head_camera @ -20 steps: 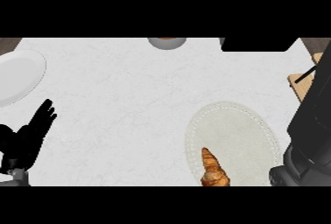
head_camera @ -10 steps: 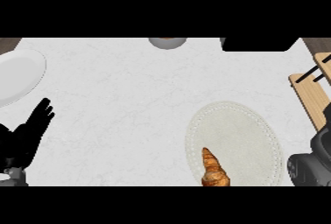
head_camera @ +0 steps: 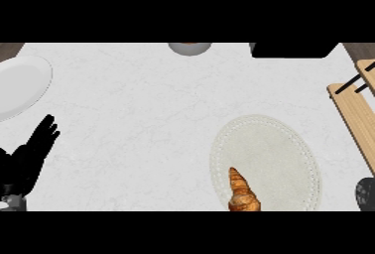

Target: Pick the squash from the placemat and place it in the tiered shelf

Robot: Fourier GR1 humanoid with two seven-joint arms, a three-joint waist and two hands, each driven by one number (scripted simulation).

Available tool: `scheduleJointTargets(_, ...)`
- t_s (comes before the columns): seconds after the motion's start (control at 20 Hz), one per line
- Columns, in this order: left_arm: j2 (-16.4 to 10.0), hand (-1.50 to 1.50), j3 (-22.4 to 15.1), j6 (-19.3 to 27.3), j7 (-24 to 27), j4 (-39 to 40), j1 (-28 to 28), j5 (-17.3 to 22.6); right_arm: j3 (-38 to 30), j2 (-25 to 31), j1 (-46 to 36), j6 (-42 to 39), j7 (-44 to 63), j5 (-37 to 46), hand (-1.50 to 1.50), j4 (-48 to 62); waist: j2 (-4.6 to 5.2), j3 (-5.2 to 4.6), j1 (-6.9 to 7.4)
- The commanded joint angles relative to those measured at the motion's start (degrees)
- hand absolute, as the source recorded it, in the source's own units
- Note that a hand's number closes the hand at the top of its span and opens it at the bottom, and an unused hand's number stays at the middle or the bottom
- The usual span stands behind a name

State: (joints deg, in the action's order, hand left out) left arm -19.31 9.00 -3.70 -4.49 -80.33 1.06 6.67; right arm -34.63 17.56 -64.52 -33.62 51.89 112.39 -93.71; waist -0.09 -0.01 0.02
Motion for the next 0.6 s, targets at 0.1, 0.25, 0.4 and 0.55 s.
scheduleJointTargets(0.1, 1.05, 0.00, 0.11, 0.00, 3.00, 4.80, -2.12, -1.56, -4.87, 0.95, 5.45, 7.03, 2.78, -5.40, 1.50, -0.86, 0.19, 0.00, -0.16)
scheduleJointTargets(0.25, 1.92, 0.00, -0.68, 0.99, -1.88, -4.35, 2.25, -0.89, -7.89, 2.76, 10.58, 8.86, 0.85, -8.51, 1.50, -1.60, -0.02, 0.06, 0.20)
scheduleJointTargets(0.4, 0.52, 0.00, 0.76, -0.91, -1.16, -0.67, 0.26, 0.04, -10.33, 4.17, 10.12, 14.25, 4.33, -8.13, 1.50, 0.36, 0.20, 0.06, 0.21)
scheduleJointTargets(0.55, -0.38, 0.00, 1.48, -2.39, -1.35, -1.60, 0.96, 0.51, -9.09, 3.40, 11.56, 14.28, 6.70, -8.64, -1.50, 0.98, 0.09, 0.02, 0.43)
